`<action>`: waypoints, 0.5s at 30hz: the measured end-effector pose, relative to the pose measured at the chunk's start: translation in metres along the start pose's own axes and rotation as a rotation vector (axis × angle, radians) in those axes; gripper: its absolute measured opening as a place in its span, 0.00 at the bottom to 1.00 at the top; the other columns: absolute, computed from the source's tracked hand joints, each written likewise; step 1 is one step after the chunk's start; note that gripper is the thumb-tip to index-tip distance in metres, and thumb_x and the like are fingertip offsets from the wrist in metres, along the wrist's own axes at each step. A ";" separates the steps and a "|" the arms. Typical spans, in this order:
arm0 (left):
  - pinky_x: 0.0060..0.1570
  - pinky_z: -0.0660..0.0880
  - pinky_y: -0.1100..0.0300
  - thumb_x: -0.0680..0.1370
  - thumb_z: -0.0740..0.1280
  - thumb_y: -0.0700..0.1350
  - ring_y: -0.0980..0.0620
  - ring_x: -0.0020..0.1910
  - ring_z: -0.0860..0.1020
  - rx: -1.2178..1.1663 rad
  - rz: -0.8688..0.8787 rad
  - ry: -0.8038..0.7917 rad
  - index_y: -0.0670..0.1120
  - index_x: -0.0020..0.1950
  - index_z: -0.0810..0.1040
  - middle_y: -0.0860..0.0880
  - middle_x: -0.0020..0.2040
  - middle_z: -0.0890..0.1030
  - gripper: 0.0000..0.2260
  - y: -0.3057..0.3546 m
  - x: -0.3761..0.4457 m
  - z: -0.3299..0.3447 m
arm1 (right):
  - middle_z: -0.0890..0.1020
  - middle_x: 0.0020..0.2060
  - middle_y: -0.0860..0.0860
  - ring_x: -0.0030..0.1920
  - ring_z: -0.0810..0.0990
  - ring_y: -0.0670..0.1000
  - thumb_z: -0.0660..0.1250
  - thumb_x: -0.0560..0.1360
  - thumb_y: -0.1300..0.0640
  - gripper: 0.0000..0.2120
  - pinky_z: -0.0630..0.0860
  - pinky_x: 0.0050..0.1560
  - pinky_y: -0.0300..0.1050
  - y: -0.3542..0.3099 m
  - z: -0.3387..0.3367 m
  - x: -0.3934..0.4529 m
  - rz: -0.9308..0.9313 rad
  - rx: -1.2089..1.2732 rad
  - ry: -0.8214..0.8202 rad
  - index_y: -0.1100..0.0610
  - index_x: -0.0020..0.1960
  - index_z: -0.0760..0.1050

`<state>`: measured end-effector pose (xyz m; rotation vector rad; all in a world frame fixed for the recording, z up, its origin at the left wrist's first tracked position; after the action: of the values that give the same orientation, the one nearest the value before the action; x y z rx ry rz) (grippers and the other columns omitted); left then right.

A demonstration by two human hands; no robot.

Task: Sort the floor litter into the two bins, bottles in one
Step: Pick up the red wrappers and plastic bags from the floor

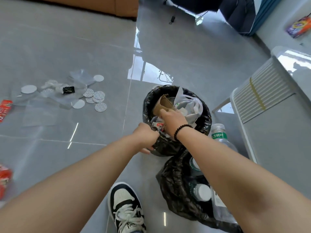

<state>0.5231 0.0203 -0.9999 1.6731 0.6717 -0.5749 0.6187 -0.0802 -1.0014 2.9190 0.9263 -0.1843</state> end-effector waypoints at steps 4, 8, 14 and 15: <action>0.33 0.82 0.57 0.77 0.65 0.38 0.43 0.45 0.82 -0.126 0.058 -0.015 0.36 0.60 0.75 0.38 0.55 0.80 0.12 0.000 0.014 -0.002 | 0.79 0.53 0.58 0.53 0.78 0.58 0.64 0.73 0.66 0.15 0.69 0.47 0.46 0.000 0.010 0.004 0.094 0.143 -0.081 0.59 0.58 0.68; 0.31 0.81 0.58 0.77 0.68 0.40 0.45 0.51 0.80 -0.219 -0.011 0.011 0.41 0.58 0.75 0.41 0.55 0.79 0.11 -0.002 0.019 -0.012 | 0.75 0.59 0.55 0.60 0.74 0.54 0.73 0.69 0.60 0.26 0.70 0.58 0.43 0.004 0.002 0.000 0.096 0.323 -0.079 0.58 0.64 0.68; 0.41 0.83 0.53 0.75 0.70 0.43 0.45 0.43 0.82 -0.172 0.096 0.129 0.41 0.46 0.77 0.42 0.44 0.80 0.06 -0.005 0.021 -0.011 | 0.69 0.65 0.53 0.65 0.68 0.48 0.62 0.73 0.71 0.26 0.60 0.59 0.24 0.007 -0.036 -0.037 0.086 0.498 0.138 0.57 0.69 0.68; 0.43 0.83 0.50 0.74 0.71 0.43 0.45 0.43 0.83 -0.184 0.093 0.134 0.40 0.47 0.78 0.41 0.45 0.82 0.07 -0.007 0.020 -0.014 | 0.69 0.65 0.53 0.62 0.67 0.46 0.61 0.72 0.72 0.26 0.59 0.55 0.19 0.005 -0.040 -0.044 0.079 0.513 0.169 0.58 0.68 0.69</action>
<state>0.5329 0.0377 -1.0156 1.5704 0.7176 -0.3265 0.5895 -0.1050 -0.9553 3.4842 0.8922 -0.1980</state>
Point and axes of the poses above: each hand's wrist, its own x-axis towards the middle knuckle, its own z-axis out of the palm, y = z × x, the point moved 3 cm from there along x, towards the middle knuckle
